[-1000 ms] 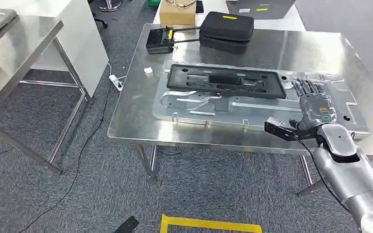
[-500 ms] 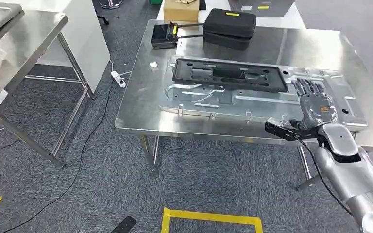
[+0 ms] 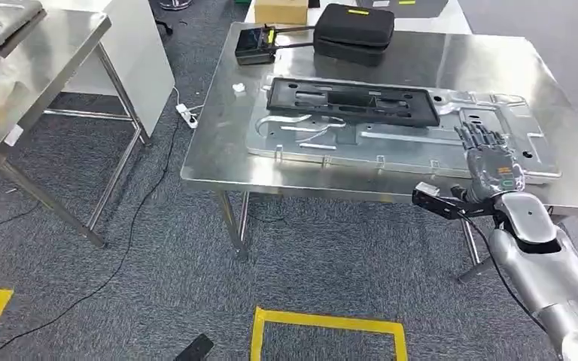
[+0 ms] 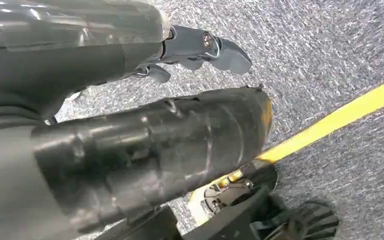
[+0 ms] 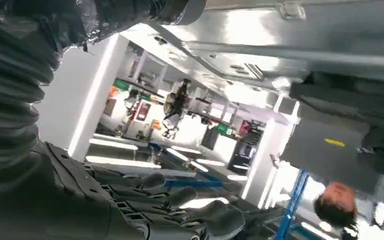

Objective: Take the parts from the cabinet and place them on the table.

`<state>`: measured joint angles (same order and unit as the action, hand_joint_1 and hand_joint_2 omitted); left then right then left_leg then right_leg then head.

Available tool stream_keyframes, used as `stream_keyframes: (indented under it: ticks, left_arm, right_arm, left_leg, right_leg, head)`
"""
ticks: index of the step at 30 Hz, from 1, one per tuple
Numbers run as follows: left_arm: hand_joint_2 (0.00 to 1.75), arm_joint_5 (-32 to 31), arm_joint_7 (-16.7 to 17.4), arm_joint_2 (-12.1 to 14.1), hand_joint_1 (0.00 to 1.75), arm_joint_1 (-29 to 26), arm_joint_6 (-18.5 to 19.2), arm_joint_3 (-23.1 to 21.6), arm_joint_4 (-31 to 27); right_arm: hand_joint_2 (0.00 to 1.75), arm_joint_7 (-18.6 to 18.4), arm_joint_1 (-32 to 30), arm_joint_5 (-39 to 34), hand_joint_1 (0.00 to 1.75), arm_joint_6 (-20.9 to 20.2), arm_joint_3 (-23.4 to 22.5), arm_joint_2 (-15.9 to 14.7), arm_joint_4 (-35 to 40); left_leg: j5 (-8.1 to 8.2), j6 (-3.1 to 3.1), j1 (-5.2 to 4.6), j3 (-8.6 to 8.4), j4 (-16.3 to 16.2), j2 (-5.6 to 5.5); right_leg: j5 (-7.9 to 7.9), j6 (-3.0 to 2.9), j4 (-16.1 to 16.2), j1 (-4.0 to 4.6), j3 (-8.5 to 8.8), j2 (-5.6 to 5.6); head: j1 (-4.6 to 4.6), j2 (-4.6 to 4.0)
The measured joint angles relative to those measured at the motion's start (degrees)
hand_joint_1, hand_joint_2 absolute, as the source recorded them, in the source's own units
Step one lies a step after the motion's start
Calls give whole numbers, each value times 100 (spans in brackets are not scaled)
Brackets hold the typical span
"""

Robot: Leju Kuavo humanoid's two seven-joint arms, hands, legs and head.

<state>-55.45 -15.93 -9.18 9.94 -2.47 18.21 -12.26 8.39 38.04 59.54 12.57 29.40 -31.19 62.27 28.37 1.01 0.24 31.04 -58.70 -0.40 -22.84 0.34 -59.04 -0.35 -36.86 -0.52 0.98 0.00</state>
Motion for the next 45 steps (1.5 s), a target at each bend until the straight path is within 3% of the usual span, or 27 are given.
stream_keyframes:
  ticks: [2,3,4,6,8,10,12,13,17,18,20,22,23,24,25,27,28,32,33,35,37,38,39,40,42,43,45]
  left_arm:
    - [0,0,0,-2,0,-11,0,0,0]
    - [0,0,0,-9,0,-6,0,0,0]
    - [0,2,0,-9,0,-1,2,0,0]
    - [0,0,-2,-9,0,-3,0,0,0]
    - [0,0,0,-9,0,-16,0,0,0]
    - [0,-2,-2,-9,0,-22,2,0,0]
    - [0,-20,-22,-11,0,-19,0,0,0]
    - [0,-24,-33,-13,0,-16,-4,0,0]
    - [0,-24,-50,-13,0,-15,-2,0,0]
    - [0,-22,-52,-11,0,-13,-2,2,0]
    - [0,-17,-52,-11,0,-10,-7,4,0]
    - [0,-15,-52,-9,0,-19,-7,7,0]
    - [0,-15,-52,-9,0,-29,-7,7,0]
    - [0,-15,-52,-9,0,-36,-7,7,0]
    - [0,-15,-52,-9,0,-38,-7,7,0]
    - [0,-15,-52,-7,0,-28,-9,7,0]
    - [0,-13,-52,-2,0,-19,-11,9,0]
    - [0,4,-50,-2,0,-29,-11,13,0]
    - [0,4,-50,-7,0,-28,-9,13,0]
    - [0,11,-50,-4,0,-8,-9,13,0]
    - [0,11,-50,-9,0,-13,0,13,0]
    - [0,11,-50,-7,0,-19,0,13,0]
    - [0,11,-50,-7,0,-24,0,13,0]
    - [0,11,-48,-7,0,-27,0,13,0]
    - [0,11,-48,-11,0,-25,0,13,0]
    - [0,13,-48,-11,0,-22,0,13,0]
    - [0,15,-48,-11,0,-13,0,15,0]
  right_arm:
    - [175,-4,-9,0,0,-2,-11,-4,9]
    - [175,-4,-28,0,0,-2,-22,-13,9]
    - [175,-2,-32,0,0,-4,-26,-24,7]
    - [175,-9,-36,-2,0,-4,-37,-35,7]
    - [175,-9,-87,0,0,-6,-37,-35,7]
    - [175,-9,-113,0,0,-4,-37,-35,7]
    - [175,-9,-102,0,0,-4,-46,-39,11]
    - [175,-9,-93,0,0,-4,-61,-46,22]
    - [175,-11,-96,0,0,-15,-94,-48,39]
    - [175,-11,-97,-2,0,-19,-103,-48,46]
    - [175,-11,-76,-2,0,-37,-103,-44,72]
    - [175,-11,-81,-2,0,-68,-105,-44,72]
    - [175,-11,-86,-2,0,-72,-105,-42,72]
    - [175,-11,-95,-2,0,-72,-105,-42,72]
    - [175,-11,-100,0,0,-72,-105,-42,72]
    - [175,-11,-95,0,0,-70,-105,-42,85]
    - [175,-11,-92,-2,0,-70,-109,-42,87]
    - [175,-11,-89,0,0,-72,-118,-44,90]
    - [175,-11,-90,-2,0,-72,-120,-50,90]
    - [175,-13,-74,-2,0,-72,-127,-50,90]
    - [175,-17,-81,-2,0,-72,-127,-50,87]
    - [175,-17,-105,-2,0,-72,-127,-48,87]
    - [175,-17,-120,-2,0,-72,-127,-48,83]
    - [175,-17,-122,-2,0,-72,-127,-48,83]
    - [175,-17,-111,-2,0,-68,-129,-48,83]
    - [175,-17,-100,-2,0,-65,-138,-50,85]
    - [175,-15,-96,-2,0,-66,-155,-50,85]
  left_leg:
    - [-81,103,-3,33,21,8]
    - [-143,170,30,48,64,27]
    - [-192,212,30,87,89,27]
    - [-274,235,21,201,79,35]
    - [-332,230,13,305,56,35]
    - [-377,220,9,379,32,35]
    - [-400,195,0,394,25,33]
    - [-420,164,-6,405,24,34]
    - [-506,31,-18,422,51,35]
    - [-467,4,-33,468,13,31]
    - [-44,-55,-18,672,-490,20]
    - [408,-92,1,1047,-1424,23]
    - [487,-106,1,1156,-1719,23]
    - [427,-109,2,1126,-1715,24]
    - [255,-105,6,952,-1432,24]
    - [-186,-67,7,365,-412,23]
    - [-131,-24,1,208,-76,17]
    - [-200,82,-45,228,-40,14]
    - [-263,143,-1,226,39,24]
    - [-335,218,17,249,89,34]
    - [-362,225,11,307,77,37]
    - [-377,220,10,339,62,37]
    - [-387,217,10,367,45,37]
    - [-392,209,10,390,29,36]
    - [-400,194,10,397,5,35]
    - [-410,177,9,400,3,36]
    - [-462,95,-20,446,1,28]
  right_leg:
    - [77,89,36,-2,-19,9]
    - [18,110,-19,-35,-54,19]
    - [-218,140,-208,-32,-143,30]
    - [-800,204,-1117,-51,-483,39]
    - [-1047,223,-1729,-53,-652,39]
    - [-821,204,-1318,-52,-298,38]
    - [-454,144,-267,-41,397,37]
    - [-544,94,96,-18,581,31]
    - [-416,-26,101,40,524,42]
    - [-342,-85,182,-56,538,25]
    - [-282,-161,209,-35,492,8]
    - [-248,-170,188,-24,416,6]
    - [-234,-167,167,-24,375,6]
    - [-226,-165,145,-24,343,7]
    - [-222,-158,117,-25,316,9]
    - [-235,-140,41,-26,276,12]
    - [-243,-122,12,-25,252,10]
    - [-175,21,11,-2,196,14]
    - [-179,47,0,7,182,25]
    - [-554,109,-385,-23,25,38]
    - [-1029,162,-1303,-49,-342,40]
    - [-1137,176,-1628,-55,-469,39]
    - [-1115,186,-1708,-63,-484,39]
    - [-952,186,-1487,-75,-344,38]
    - [-495,162,-504,-86,234,36]
    - [-443,137,-25,-83,460,35]
    - [-426,90,36,-24,461,49]
  head:
    - [2,0]
    - [0,0]
    - [-7,0]
    - [-2,0]
    - [-2,0]
    - [-2,0]
    - [-2,0]
    - [-2,0]
    - [0,0]
    - [-4,0]
    - [4,0]
    - [2,0]
    - [7,0]
    - [4,0]
    - [7,0]
    - [7,0]
    - [4,0]
    - [2,0]
    - [4,0]
    - [-6,0]
    - [-7,0]
    - [-9,0]
    - [-9,0]
    - [-7,0]
    - [-9,0]
    - [-9,0]
    - [-4,0]
